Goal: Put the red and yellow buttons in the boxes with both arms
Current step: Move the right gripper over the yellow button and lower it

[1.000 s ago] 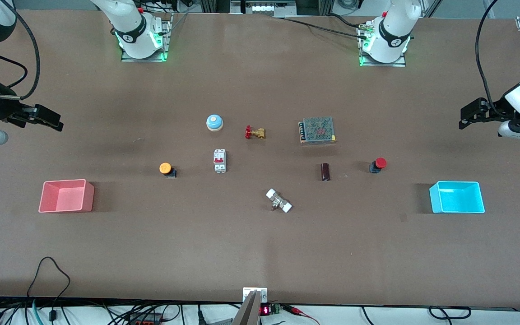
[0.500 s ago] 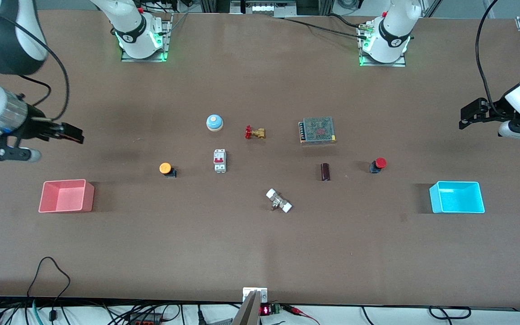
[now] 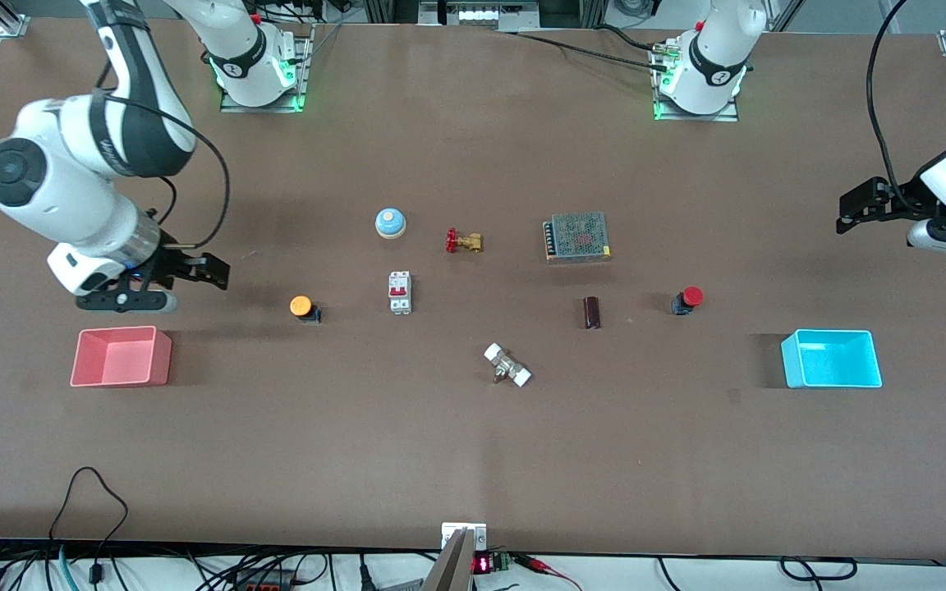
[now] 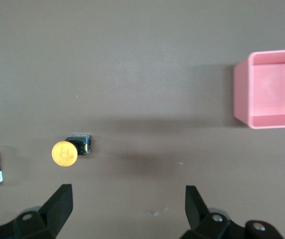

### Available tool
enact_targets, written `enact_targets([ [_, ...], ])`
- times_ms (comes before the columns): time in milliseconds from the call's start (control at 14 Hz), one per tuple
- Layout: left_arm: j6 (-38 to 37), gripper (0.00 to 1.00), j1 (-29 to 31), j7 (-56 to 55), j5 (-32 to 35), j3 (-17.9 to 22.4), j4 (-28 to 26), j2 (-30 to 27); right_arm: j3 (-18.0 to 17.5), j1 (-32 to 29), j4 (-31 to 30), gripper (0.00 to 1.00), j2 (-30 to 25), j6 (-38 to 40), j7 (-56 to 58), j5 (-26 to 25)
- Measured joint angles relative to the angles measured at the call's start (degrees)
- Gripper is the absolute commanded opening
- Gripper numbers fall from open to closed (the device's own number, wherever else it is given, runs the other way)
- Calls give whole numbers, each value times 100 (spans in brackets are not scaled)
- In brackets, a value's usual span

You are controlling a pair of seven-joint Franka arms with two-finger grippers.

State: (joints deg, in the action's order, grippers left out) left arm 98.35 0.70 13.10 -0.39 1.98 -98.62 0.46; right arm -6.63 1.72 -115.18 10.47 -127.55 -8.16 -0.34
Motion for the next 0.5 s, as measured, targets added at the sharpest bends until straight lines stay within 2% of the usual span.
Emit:
enact_targets([
  [214,-12,100,18,0,0,3,-2,0,-85,206,-325,100,295,-722,-321,0],
  [500,-13,100,15,0,0,-2,-3,0,-93,486,-344,100,756,-1300,-632,0],
])
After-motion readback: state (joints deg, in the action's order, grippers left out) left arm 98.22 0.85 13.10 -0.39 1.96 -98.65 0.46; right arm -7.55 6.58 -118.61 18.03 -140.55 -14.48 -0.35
